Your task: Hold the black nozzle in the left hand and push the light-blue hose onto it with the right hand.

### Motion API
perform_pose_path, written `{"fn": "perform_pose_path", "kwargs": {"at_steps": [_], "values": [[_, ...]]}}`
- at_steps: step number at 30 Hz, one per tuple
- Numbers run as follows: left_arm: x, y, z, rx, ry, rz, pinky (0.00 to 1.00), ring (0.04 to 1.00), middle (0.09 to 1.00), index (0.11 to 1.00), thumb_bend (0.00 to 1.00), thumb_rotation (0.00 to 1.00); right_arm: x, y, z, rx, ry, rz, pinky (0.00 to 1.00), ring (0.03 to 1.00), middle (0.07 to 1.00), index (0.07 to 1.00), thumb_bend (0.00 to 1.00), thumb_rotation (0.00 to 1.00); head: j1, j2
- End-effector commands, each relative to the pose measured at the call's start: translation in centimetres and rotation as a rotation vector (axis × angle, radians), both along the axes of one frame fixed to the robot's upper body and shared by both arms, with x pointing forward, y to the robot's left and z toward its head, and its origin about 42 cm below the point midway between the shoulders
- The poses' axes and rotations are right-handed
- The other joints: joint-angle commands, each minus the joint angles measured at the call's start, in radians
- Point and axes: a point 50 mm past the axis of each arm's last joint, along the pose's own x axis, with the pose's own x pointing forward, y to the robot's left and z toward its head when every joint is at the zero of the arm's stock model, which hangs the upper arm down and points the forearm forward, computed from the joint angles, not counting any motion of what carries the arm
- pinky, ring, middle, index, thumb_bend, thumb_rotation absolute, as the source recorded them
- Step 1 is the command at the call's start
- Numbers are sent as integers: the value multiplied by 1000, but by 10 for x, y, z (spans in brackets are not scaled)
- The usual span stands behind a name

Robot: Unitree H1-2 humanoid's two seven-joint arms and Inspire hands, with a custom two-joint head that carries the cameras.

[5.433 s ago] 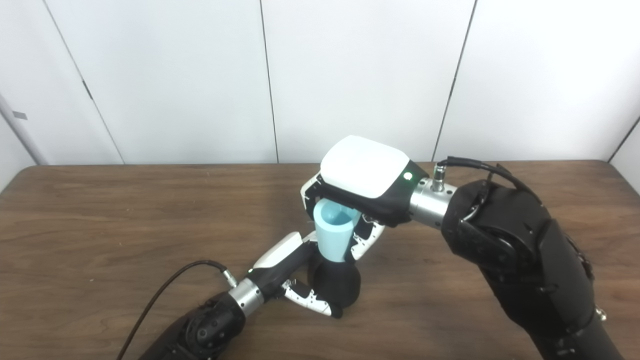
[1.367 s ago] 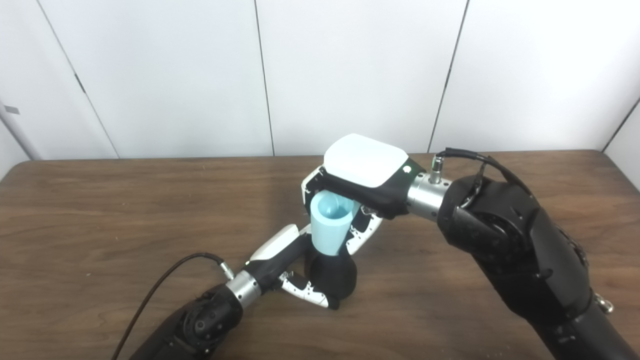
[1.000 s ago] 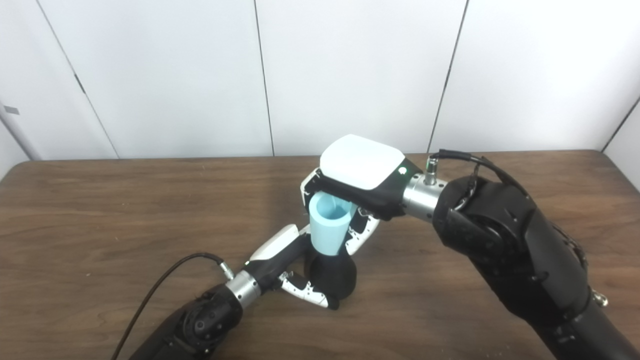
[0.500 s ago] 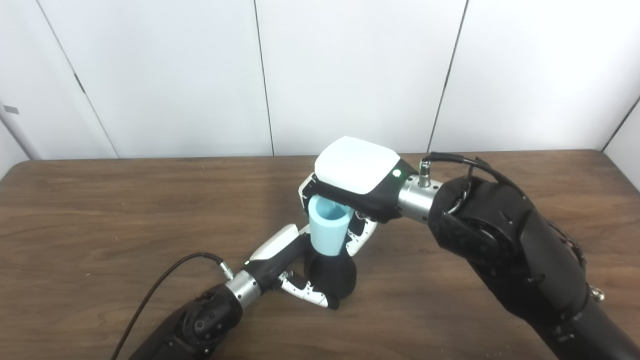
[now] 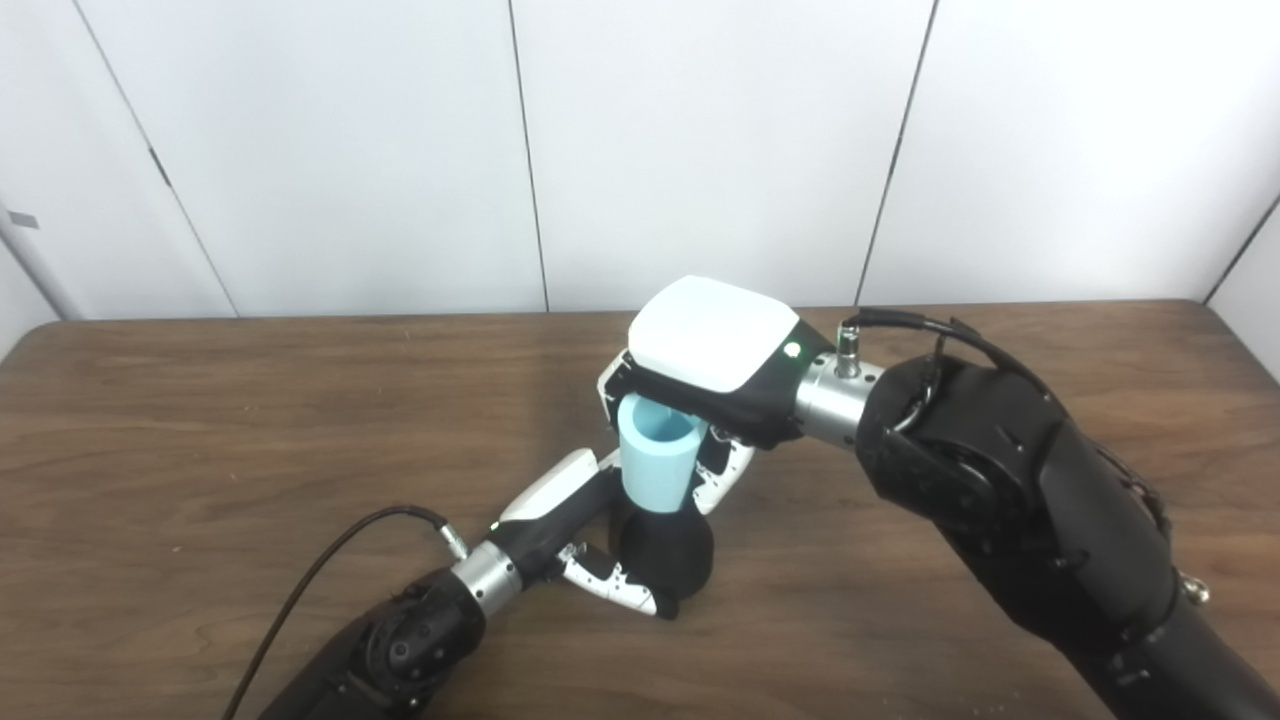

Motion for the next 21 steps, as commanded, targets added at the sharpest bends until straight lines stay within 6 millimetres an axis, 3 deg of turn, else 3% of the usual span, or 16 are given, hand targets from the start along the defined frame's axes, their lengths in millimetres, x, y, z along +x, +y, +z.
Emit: {"fn": "perform_pose_path", "kwargs": {"at_steps": [1,21], "values": [[-46,38,-87,294,370,32,1000,974,810,480,521,62,0,-4,-17,-91,52,15,117,197,471,482,531,0,-1,0],[-46,39,-87,295,369,31,1000,974,815,480,521,63,-3,2,-26,-113,66,23,99,172,470,480,530,0,-2,6]]}}
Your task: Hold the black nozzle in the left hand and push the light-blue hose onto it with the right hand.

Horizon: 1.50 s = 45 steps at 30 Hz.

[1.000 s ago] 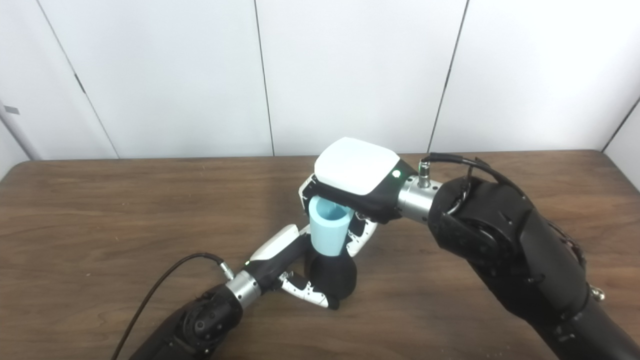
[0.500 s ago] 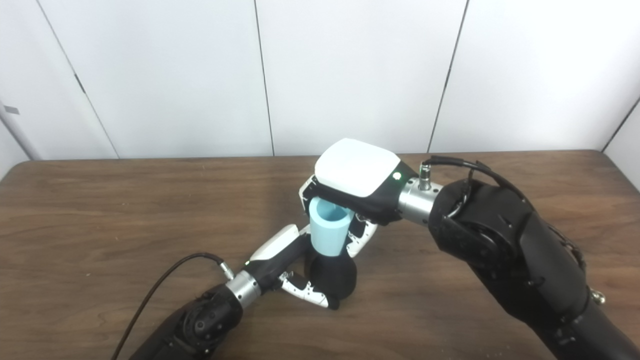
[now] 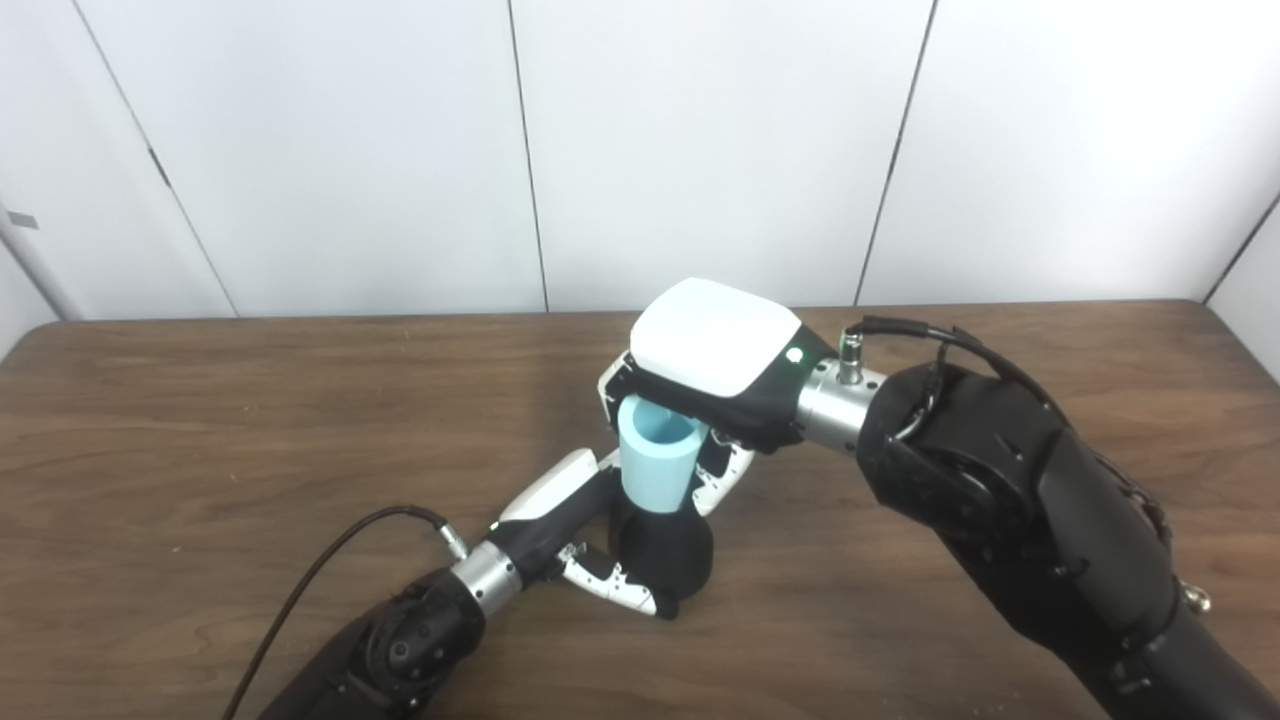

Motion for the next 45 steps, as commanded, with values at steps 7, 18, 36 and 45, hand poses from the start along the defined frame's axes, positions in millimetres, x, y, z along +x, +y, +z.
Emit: {"fn": "perform_pose_path", "kwargs": {"at_steps": [7,18,36,45], "values": [[-46,37,-86,296,370,31,1000,974,815,480,521,63,-2,11,-19,-158,68,15,123,204,472,483,530,0,1,1],[-46,35,-85,298,362,25,1000,976,817,480,521,62,-3,17,-18,-215,109,-27,62,131,470,481,531,0,3,3],[-46,37,-84,298,365,25,1000,986,819,480,521,62,-1,10,-20,-246,171,-74,50,116,469,485,530,0,0,5],[-46,38,-84,295,366,26,1000,979,816,480,521,62,3,7,-16,-245,206,-105,42,121,469,481,530,0,0,7]]}}
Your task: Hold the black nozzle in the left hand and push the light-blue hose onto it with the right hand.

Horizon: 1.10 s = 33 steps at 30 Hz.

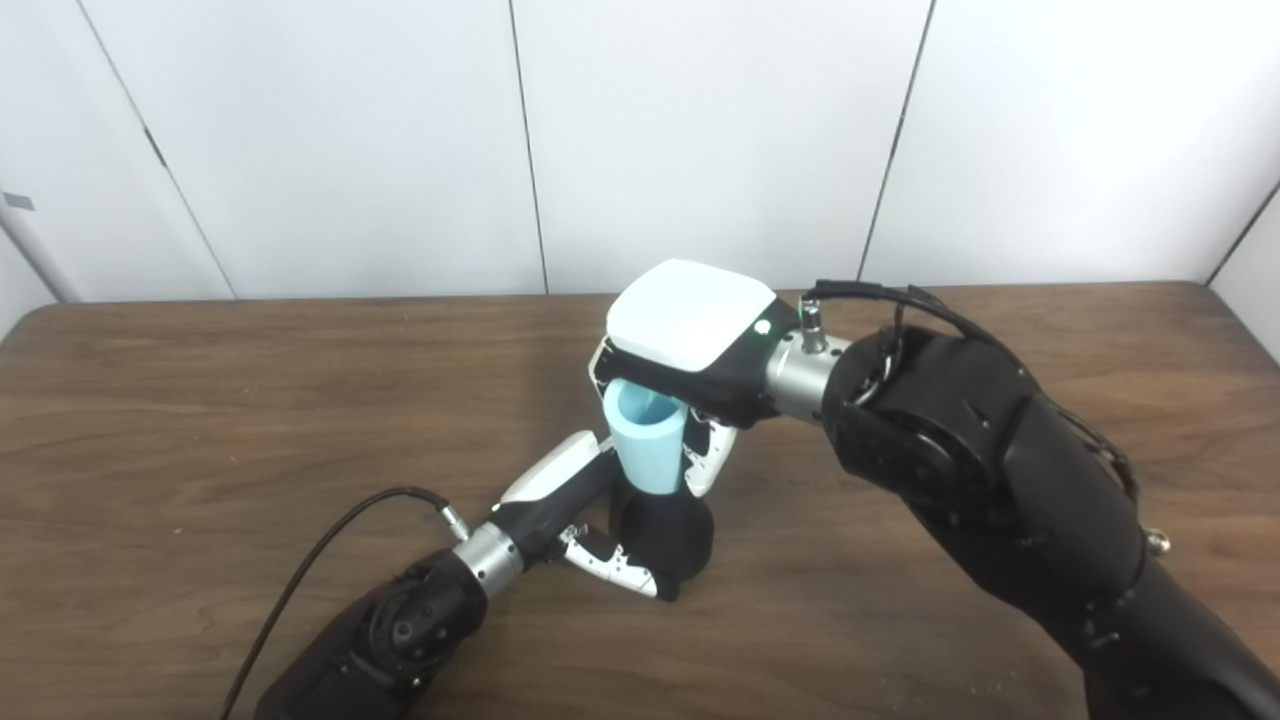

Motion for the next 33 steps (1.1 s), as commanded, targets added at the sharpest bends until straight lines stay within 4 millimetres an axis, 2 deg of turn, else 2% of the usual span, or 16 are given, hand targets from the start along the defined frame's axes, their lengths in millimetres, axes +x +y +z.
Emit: {"fn": "perform_pose_path", "kwargs": {"at_steps": [1,23,33], "values": [[-45,39,-85,287,360,24,1000,979,816,480,521,62,3,-13,-27,-124,155,-37,39,118,470,482,530,0,-1,1],[-46,40,-84,284,366,26,1000,972,805,480,521,62,8,-25,-30,-64,196,-40,57,140,469,482,530,0,-4,7],[-45,41,-85,285,368,26,1000,973,806,480,521,62,-2,-27,-24,-48,151,-5,51,131,470,481,530,0,-6,6]]}}
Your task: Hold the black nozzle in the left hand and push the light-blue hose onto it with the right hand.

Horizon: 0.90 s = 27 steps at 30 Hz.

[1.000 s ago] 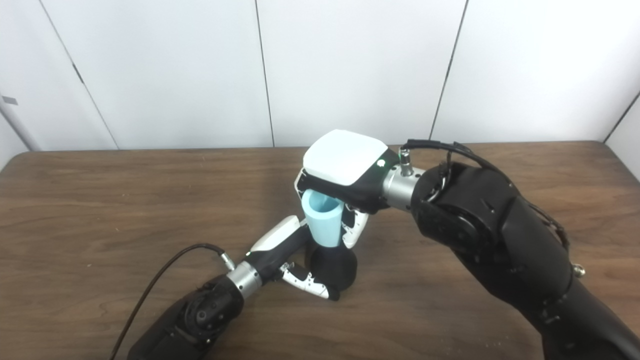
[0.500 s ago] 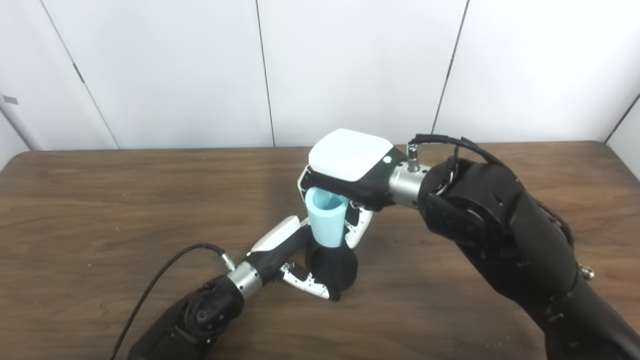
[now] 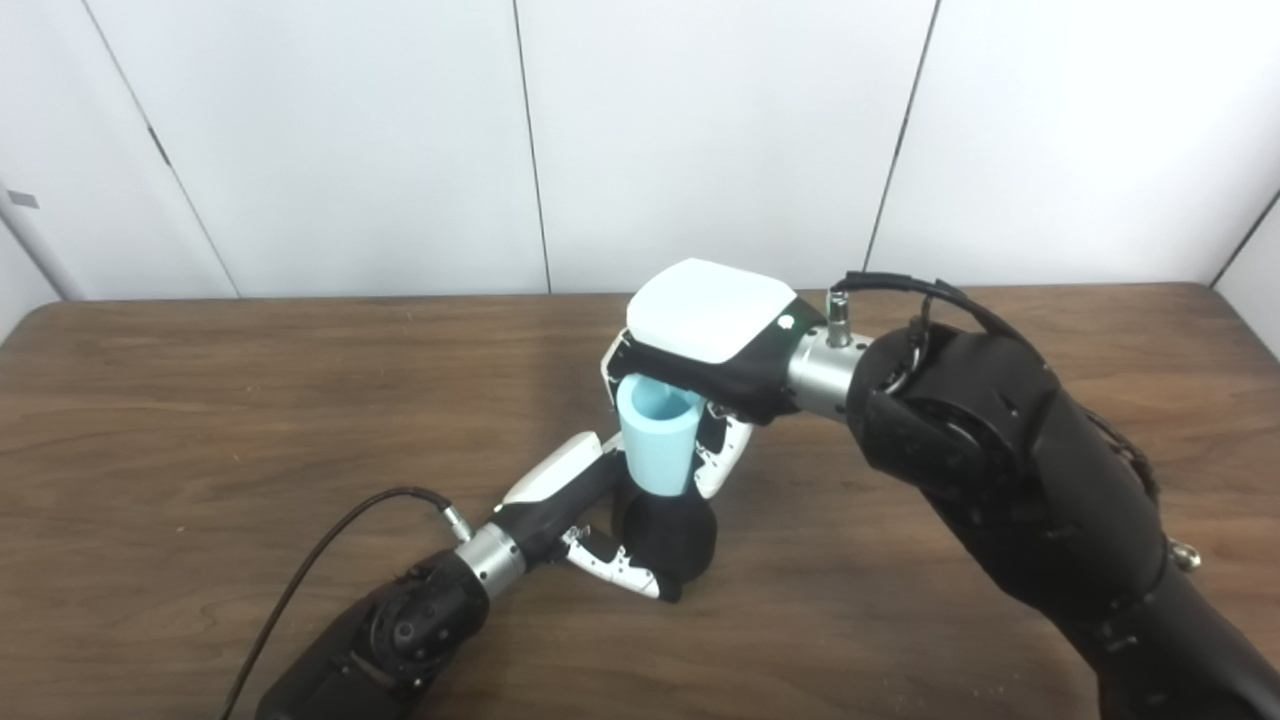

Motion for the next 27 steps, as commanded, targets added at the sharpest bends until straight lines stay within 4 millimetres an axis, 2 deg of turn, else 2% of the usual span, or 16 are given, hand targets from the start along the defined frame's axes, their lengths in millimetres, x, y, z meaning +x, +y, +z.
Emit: {"fn": "perform_pose_path", "kwargs": {"at_steps": [1,12,27], "values": [[-45,42,-86,286,367,30,1000,973,806,480,521,62,-6,-12,-21,-112,86,11,57,138,470,480,530,0,1,0],[-44,42,-85,289,366,29,1000,973,806,479,521,62,-11,-13,-18,-120,48,40,104,188,470,480,531,0,0,3],[-44,43,-85,289,366,33,1000,976,813,479,521,63,-16,-15,-26,-140,36,53,98,178,470,481,531,0,2,4]]}}
